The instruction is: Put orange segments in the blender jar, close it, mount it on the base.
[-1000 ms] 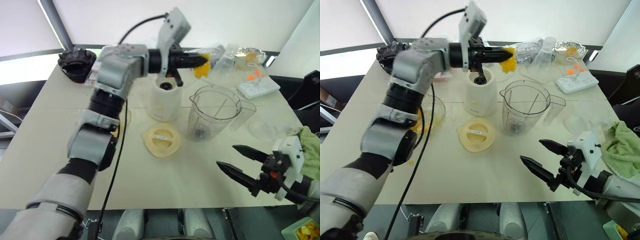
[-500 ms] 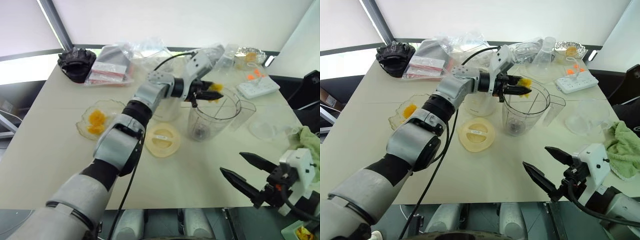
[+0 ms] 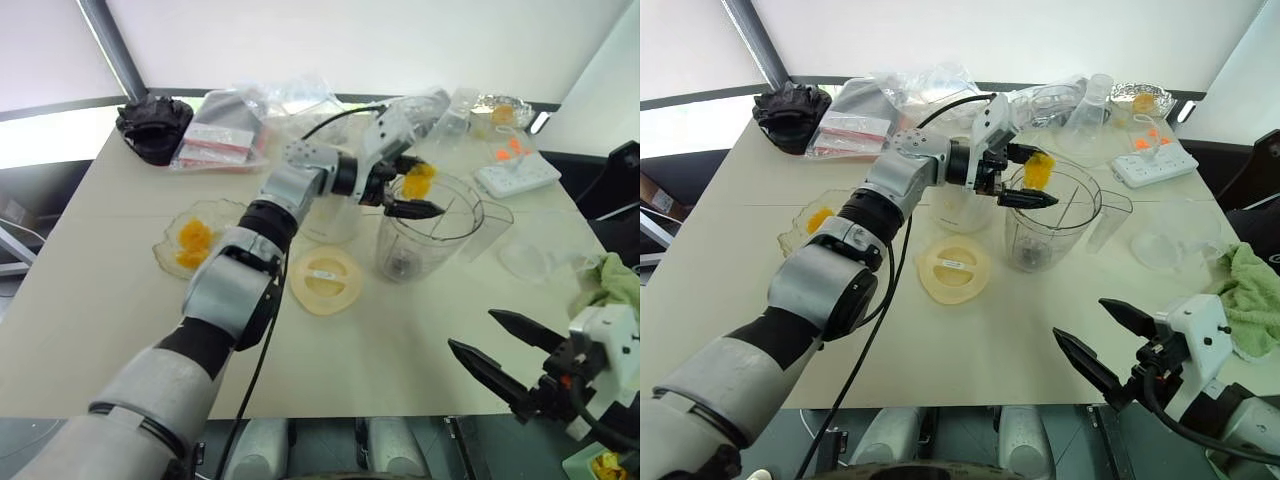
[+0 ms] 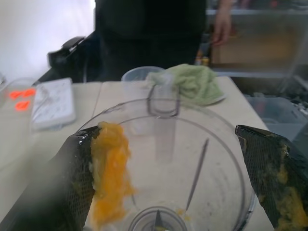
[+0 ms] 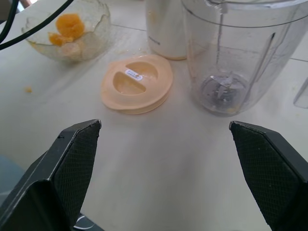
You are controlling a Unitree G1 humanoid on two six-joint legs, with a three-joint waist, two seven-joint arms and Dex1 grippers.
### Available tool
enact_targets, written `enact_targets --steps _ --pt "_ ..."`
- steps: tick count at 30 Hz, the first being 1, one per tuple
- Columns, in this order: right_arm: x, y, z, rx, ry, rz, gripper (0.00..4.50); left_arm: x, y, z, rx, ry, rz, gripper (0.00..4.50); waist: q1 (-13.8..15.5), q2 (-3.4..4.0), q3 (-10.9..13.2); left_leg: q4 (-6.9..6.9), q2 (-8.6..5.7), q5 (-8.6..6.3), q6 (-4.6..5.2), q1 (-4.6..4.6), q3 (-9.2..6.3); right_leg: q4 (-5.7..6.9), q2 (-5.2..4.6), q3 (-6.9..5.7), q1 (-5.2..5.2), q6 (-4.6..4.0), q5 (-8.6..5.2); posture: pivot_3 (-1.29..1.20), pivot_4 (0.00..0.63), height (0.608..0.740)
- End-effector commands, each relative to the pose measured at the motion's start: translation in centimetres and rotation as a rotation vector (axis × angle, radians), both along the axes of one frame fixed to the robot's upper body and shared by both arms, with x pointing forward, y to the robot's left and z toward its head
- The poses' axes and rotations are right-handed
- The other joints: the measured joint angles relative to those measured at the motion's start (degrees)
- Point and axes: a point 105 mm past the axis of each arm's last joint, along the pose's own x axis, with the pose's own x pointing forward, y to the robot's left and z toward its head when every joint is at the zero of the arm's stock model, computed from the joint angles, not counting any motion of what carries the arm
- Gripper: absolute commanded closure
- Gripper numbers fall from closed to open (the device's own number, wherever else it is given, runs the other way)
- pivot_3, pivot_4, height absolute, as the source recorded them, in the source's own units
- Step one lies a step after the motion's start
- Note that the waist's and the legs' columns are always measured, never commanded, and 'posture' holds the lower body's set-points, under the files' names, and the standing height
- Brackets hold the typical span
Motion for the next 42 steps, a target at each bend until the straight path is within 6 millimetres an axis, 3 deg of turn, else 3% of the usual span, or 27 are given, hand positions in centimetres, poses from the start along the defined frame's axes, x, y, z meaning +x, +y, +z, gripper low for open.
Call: enact_targets --steps 1,4,8,12,17,21,26,30,34,38,42 --pt "-0.4 0.3 0.5 -0.003 -0.031 -0.002 0.00 -2.2 -1.2 1.9 -0.043 -0.168 -0.145 0.07 0.15 0.00 0.00 0.00 0.00 0.00 0.00 -0.01 0.00 -0.02 0.00 0.00 0.00 0.00 0.00 0.00 0.150 0.740" --pt "-0.4 0.1 0.5 -0.005 -0.038 -0.017 0.00 -2.4 -1.6 1.8 -0.037 -0.199 -0.148 0.07 0.08 0.01 -0.01 0.00 0.00 -0.01 0.02 -0.04 0.00 -0.11 0.00 -0.01 0.02 -0.01 0.00 0.00 0.150 0.740" --pt "-0.5 0.0 0.5 -0.006 -0.042 -0.029 0.00 -0.9 -2.1 2.5 -0.076 -0.212 -0.019 0.07 -0.03 0.00 0.00 0.01 0.00 -0.03 0.05 -0.02 0.00 -0.14 0.00 -0.01 0.06 0.00 0.00 0.00 0.150 0.740" --pt "-0.6 0.0 0.2 -0.007 -0.039 -0.038 0.00 0.9 -0.9 4.0 -0.120 -0.160 0.097 0.07 -0.10 -0.01 0.01 0.01 0.01 -0.03 0.05 0.00 0.00 -0.13 0.01 -0.01 0.05 0.08 -0.04 0.00 0.150 0.740" --pt "0.2 -1.0 -0.2 -0.037 -0.051 -0.087 0.00 2.8 4.2 4.9 -0.128 -0.036 0.173 0.07 -0.26 0.03 -0.02 -0.05 0.04 -0.05 0.10 0.07 0.03 -0.12 0.02 -0.01 0.05 0.02 0.00 0.00 0.150 0.740" --pt "1.0 -2.7 -1.2 -0.138 -0.045 -0.137 0.00 2.6 8.4 4.7 -0.141 0.088 0.179 0.07 -0.14 0.04 -0.03 -0.06 0.07 -0.05 0.10 0.07 0.00 -0.12 0.07 -0.01 0.07 0.01 0.00 0.00 0.150 0.740" --pt "3.1 -6.8 -1.5 -0.186 -0.057 -0.284 0.00 -0.6 12.2 1.6 -0.089 0.180 0.193 0.07 -0.30 0.12 -0.05 -0.11 0.09 -0.05 0.09 0.10 -0.01 -0.12 0.04 0.07 0.06 -0.03 0.01 0.00 0.150 0.740" --pt "4.1 -10.7 -1.9 -0.201 -0.043 -0.420 0.00 -2.9 14.1 -1.1 -0.052 0.232 0.257 0.07 0.19 0.14 -0.06 -0.10 0.09 -0.05 0.08 0.08 -0.10 -0.05 0.05 0.08 0.03 -0.06 0.02 0.00 0.150 0.740" --pt "5.3 -13.1 -1.7 -0.167 -0.062 -0.526 0.00 -4.8 14.8 -2.8 -0.047 0.286 0.289 0.07 0.31 0.17 -0.08 0.03 0.06 -0.04 0.06 0.09 -0.08 -0.07 0.01 0.08 0.12 -0.32 -0.07 0.00 0.150 0.740" --pt "6.4 -15.7 -2.7 -0.172 -0.028 -0.642 0.00 -7.1 14.3 -5.4 0.002 0.309 0.270 0.07 -0.23 0.23 -0.11 0.02 0.08 -0.04 0.07 0.16 0.03 -0.15 0.00 0.13 0.17 -0.37 -0.04 0.00 0.150 0.740" --pt "7.8 -17.2 -3.5 -0.184 -0.014 -0.719 0.00 -8.0 13.8 -8.3 0.020 0.369 0.310 0.07 -0.14 0.32 -0.15 0.00 0.08 -0.04 0.07 0.18 0.05 -0.11 0.02 0.13 0.15 -0.38 -0.04 0.00 0.150 0.740"
